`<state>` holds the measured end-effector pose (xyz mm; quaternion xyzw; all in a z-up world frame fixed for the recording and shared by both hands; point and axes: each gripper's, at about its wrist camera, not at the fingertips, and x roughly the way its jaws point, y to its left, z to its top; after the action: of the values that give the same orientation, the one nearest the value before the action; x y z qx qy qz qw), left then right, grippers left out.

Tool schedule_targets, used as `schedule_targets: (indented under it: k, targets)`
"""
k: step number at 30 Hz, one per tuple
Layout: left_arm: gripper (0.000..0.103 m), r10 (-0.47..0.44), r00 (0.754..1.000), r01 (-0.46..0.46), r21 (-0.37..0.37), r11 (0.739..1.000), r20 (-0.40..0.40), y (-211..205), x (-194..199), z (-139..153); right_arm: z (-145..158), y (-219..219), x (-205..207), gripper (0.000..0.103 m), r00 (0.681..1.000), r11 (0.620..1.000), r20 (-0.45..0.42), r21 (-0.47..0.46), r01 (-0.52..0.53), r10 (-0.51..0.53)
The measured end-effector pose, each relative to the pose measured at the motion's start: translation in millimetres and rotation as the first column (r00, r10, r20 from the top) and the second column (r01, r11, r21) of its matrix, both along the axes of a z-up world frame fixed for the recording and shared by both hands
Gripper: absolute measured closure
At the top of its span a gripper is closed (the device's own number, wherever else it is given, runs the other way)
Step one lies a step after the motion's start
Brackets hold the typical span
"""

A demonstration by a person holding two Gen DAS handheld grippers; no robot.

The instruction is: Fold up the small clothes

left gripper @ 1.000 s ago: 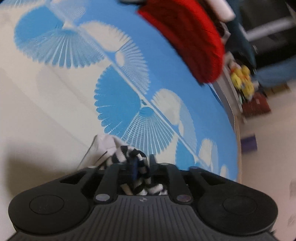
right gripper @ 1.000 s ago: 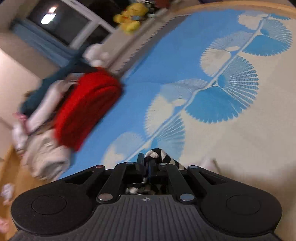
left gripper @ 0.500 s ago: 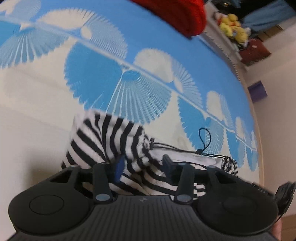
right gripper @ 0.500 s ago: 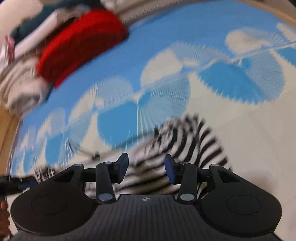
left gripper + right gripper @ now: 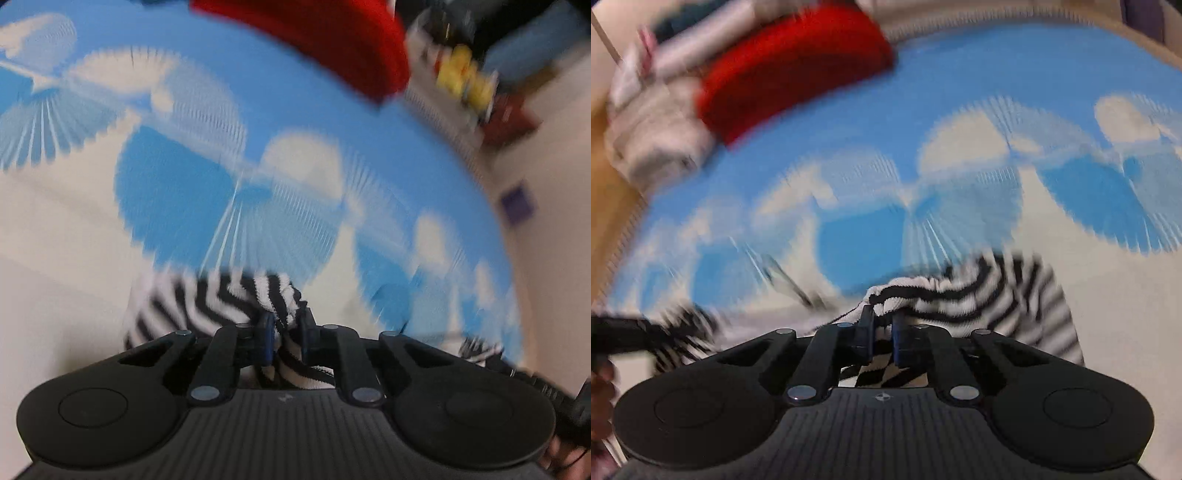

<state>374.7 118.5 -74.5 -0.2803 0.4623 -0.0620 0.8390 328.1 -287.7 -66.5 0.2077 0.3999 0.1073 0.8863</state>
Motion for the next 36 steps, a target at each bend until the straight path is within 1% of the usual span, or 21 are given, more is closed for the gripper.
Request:
schedule_targets:
  k: [2,4,6,7,8,9,10,13,15,18,19,23,24,28,29,30,31,32,33,34,36]
  targets:
    - [0.088,0.071,0.995,-0.066,-0.074,0.995,0.065,12.0,1.4,7.7,6.2,-2.7,3.9,0.094,0.995,0.996,0.082,0.069,0.048,-0.054]
    - [0.088,0.112,0.988,-0.102,-0.100,0.990,0.103,14.6,3.0,10.3,1.0,1.3,13.7,0.094,0.990,0.994,0.103,0.067,0.089,-0.096]
    - [0.083,0.122,0.988,-0.114,-0.076,0.990,0.096,11.6,7.2,7.8,-14.4,10.0,25.4,0.094,0.992,0.994,0.063,0.040,0.105,-0.107]
    - [0.079,0.125,0.989,-0.119,-0.069,0.990,0.080,10.4,10.5,3.9,-24.6,14.7,31.9,0.088,0.994,0.994,0.017,0.023,0.107,-0.108]
    - [0.068,0.121,0.991,-0.116,-0.073,0.991,0.064,9.3,13.6,0.4,-33.3,18.1,37.1,0.086,0.993,0.994,-0.027,0.013,0.112,-0.111]
    - [0.063,0.111,0.993,-0.107,-0.086,0.991,0.050,11.4,15.9,-2.7,-39.7,20.2,40.6,0.080,0.990,0.992,-0.064,0.003,0.123,-0.123]
    - [0.063,0.109,0.993,-0.104,-0.099,0.990,0.048,15.2,16.0,-2.9,-39.8,19.4,42.1,0.072,0.988,0.991,-0.074,0.001,0.134,-0.133]
    - [0.061,0.126,0.988,-0.117,-0.098,0.988,0.093,33.1,10.5,11.1,-29.0,8.1,35.7,0.069,0.987,0.988,-0.019,0.006,0.157,-0.157]
    - [0.060,0.111,0.989,-0.106,-0.053,0.993,0.100,46.7,9.1,16.1,-24.2,-8.2,28.9,0.062,0.984,0.983,0.013,-0.017,0.181,-0.180]
    - [0.058,0.039,0.999,-0.042,0.100,0.994,0.032,51.1,11.2,5.8,-34.6,-36.1,23.5,0.060,0.976,0.973,-0.004,-0.084,0.217,-0.218]
    - [0.056,0.018,1.000,-0.019,0.128,0.992,0.004,50.3,12.0,-1.1,-43.3,-42.9,24.3,0.057,0.976,0.971,-0.022,-0.105,0.215,-0.218]
    - [0.045,-0.051,0.998,0.056,0.192,0.980,-0.033,39.4,13.7,-17.3,-71.3,-52.1,25.1,0.049,0.983,0.982,-0.114,-0.138,0.129,-0.145]
    - [0.042,-0.062,0.998,0.067,0.206,0.976,-0.033,35.7,14.4,-18.7,-75.1,-48.4,25.9,0.049,0.985,0.984,-0.120,-0.147,0.105,-0.123]
    - [0.042,-0.082,0.995,0.093,0.255,0.962,-0.051,24.3,18.2,-30.3,-80.6,-29.7,29.0,0.051,0.990,0.970,-0.106,-0.233,0.063,-0.090]
    - [0.043,-0.088,0.995,0.099,0.271,0.957,-0.053,22.6,18.3,-32.9,-79.7,-26.9,30.8,0.054,0.991,0.965,-0.101,-0.255,0.056,-0.085]
    - [0.046,-0.094,0.994,0.105,0.297,0.949,-0.052,21.1,17.9,-34.9,-78.0,-26.5,30.3,0.070,0.992,0.962,-0.097,-0.269,0.052,-0.081]
    - [0.052,-0.096,0.994,0.106,0.319,0.942,-0.049,19.3,18.8,-38.5,-75.9,-25.5,30.9,0.091,0.992,0.961,-0.092,-0.272,0.054,-0.082]
    - [0.078,-0.105,0.994,0.113,0.327,0.938,-0.042,19.0,18.4,-37.9,-72.1,-26.4,30.9,0.101,0.992,0.958,-0.078,-0.279,0.073,-0.098]
    - [0.101,-0.116,0.993,0.120,0.323,0.939,-0.032,19.1,19.4,-36.2,-64.5,-31.1,27.9,0.100,0.991,0.954,-0.052,-0.281,0.101,-0.120]
    - [0.101,-0.106,0.994,0.103,0.320,0.942,-0.010,20.9,18.8,-31.5,-57.2,-35.5,25.5,0.100,0.989,0.954,-0.019,-0.266,0.139,-0.149]
    - [0.101,-0.013,0.995,-0.017,0.307,0.952,0.094,32.6,14.5,-14.7,-35.1,-49.9,18.7,0.101,0.971,0.957,0.077,-0.173,0.235,-0.225]
